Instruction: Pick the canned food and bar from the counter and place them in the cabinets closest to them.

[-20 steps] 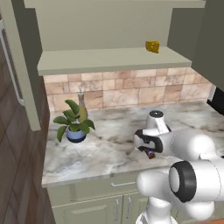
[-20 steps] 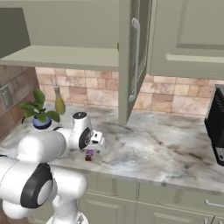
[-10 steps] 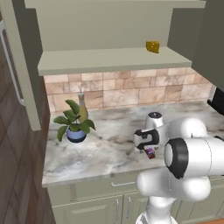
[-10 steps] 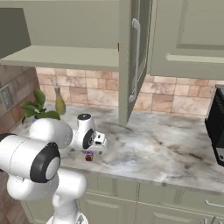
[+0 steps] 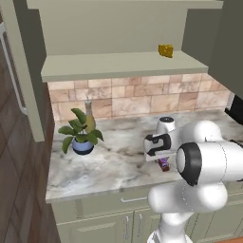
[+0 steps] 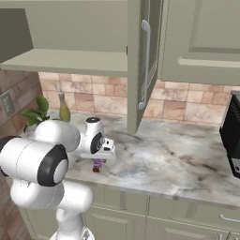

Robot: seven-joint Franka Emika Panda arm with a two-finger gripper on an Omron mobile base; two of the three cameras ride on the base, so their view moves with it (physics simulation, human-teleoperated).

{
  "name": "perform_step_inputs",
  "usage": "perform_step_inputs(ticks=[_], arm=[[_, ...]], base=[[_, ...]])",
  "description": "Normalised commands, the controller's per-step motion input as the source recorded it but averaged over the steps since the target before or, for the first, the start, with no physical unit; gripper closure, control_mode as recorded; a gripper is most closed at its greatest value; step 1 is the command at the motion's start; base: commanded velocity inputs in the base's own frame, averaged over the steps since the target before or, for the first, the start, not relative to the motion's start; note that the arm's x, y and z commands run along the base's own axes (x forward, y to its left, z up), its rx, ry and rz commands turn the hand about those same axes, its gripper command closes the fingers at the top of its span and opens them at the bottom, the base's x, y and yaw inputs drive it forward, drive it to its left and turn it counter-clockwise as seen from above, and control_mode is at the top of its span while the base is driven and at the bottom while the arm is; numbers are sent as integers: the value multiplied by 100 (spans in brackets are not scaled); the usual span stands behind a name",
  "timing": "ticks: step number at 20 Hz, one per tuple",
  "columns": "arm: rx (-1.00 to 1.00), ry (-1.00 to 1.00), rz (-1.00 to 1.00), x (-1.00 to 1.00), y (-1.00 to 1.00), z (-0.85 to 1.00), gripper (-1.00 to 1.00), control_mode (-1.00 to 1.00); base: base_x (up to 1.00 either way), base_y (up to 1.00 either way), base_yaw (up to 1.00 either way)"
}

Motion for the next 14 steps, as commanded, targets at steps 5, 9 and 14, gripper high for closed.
perform_step_inputs(ticks=[5, 9, 14], arm=[[0, 0, 0, -5, 0, 18, 100, -100], [0, 0, 0, -3, 0, 26, 100, -100], [0, 0, 0, -8, -4, 33, 100, -100]], base=[[0, 0, 0], [0, 0, 0], [0, 0, 0]])
